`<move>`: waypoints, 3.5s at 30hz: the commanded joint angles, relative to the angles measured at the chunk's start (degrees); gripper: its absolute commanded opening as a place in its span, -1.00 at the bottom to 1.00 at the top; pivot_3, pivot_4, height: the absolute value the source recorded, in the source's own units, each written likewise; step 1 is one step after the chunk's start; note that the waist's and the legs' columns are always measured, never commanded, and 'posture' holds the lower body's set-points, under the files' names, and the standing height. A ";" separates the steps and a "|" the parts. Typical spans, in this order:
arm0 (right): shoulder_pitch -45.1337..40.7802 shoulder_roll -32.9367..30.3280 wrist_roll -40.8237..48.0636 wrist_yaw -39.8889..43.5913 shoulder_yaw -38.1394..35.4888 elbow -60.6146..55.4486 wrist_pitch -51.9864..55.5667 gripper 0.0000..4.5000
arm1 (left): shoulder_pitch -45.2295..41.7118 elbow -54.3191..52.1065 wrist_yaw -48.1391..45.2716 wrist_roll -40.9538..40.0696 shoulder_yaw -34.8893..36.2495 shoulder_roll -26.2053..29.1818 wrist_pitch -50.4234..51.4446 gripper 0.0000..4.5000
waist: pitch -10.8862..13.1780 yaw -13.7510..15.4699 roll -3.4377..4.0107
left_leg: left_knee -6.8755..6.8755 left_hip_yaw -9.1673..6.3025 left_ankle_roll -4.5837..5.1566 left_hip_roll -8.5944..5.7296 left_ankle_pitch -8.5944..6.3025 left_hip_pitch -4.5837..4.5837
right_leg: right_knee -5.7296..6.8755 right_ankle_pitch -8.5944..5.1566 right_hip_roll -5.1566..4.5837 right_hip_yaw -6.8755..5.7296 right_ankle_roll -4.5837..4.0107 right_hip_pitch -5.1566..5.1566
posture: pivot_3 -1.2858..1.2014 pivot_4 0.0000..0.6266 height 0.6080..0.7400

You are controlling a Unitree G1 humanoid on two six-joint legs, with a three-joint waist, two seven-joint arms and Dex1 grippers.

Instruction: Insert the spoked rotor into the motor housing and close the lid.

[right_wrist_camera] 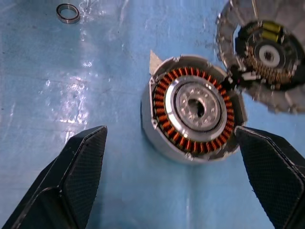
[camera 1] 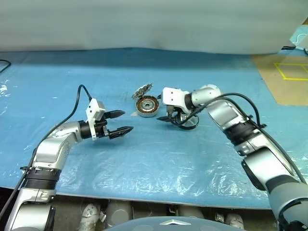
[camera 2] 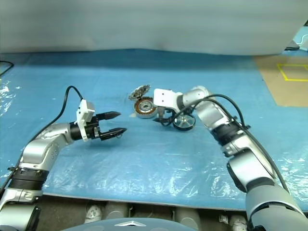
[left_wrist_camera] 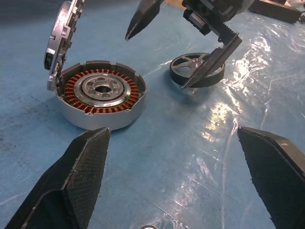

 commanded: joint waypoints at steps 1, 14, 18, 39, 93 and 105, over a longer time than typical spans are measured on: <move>-5.16 2.22 -2.73 2.31 0.81 7.97 -7.20 1.00 | 1.37 -3.68 1.02 -0.96 0.94 -0.62 -0.39 0.99 | 0.00 -0.03 0.00 | 0.02 0.00 0.01 0.00 0.00 -0.06 | 0.03 0.00 0.00 0.00 -0.01 -0.07 | 0.03 -0.52 1.00; -14.37 9.36 -16.56 -1.30 5.29 31.09 -28.20 1.00 | 2.78 -6.18 3.03 -0.99 0.80 -1.85 0.49 0.99 | 0.01 -0.21 -0.06 | 0.53 0.00 0.05 0.10 0.00 -0.32 | 0.87 -0.17 -0.01 0.00 -0.32 -0.54 | 0.03 -0.52 1.00; -15.93 10.83 -20.79 -4.90 6.25 36.32 -31.66 1.00 | 3.03 -6.56 3.40 -1.04 0.81 -1.85 0.63 0.99 | 0.01 -0.72 -0.05 | 0.53 0.00 0.05 0.11 0.00 -0.34 | 0.87 -0.17 0.01 0.00 -0.33 -0.57 | 0.03 -0.52 1.00; -19.92 16.40 -26.86 -10.24 5.55 44.50 -35.51 1.00 | 3.54 -7.33 4.40 -0.69 0.31 -2.48 1.12 0.99 | 0.01 -1.59 -0.05 | 0.52 0.00 0.12 0.15 -0.04 -0.33 | 0.89 -0.19 0.02 -0.01 -0.36 -0.57 | 0.03 -0.52 1.00; 15.18 -0.42 -16.67 20.61 1.38 -31.42 29.70 -0.14 | -4.51 -1.01 0.66 -1.73 -3.71 -4.34 3.94 1.00 | 0.00 -0.78 -0.09 | 0.37 -0.03 0.09 0.06 -0.03 0.07 | 0.86 -0.21 0.02 0.15 -0.37 -0.35 | 0.03 -0.52 1.00; 11.42 7.05 -15.44 11.42 6.03 -24.61 43.67 -0.14 | -6.56 0.74 0.52 -0.74 -4.92 -6.51 3.14 1.00 | -0.09 -1.40 -0.19 | 0.02 -0.03 0.06 0.06 -0.05 1.10 | 0.83 -0.29 -0.06 0.29 -0.25 0.47 | 0.03 -0.52 1.00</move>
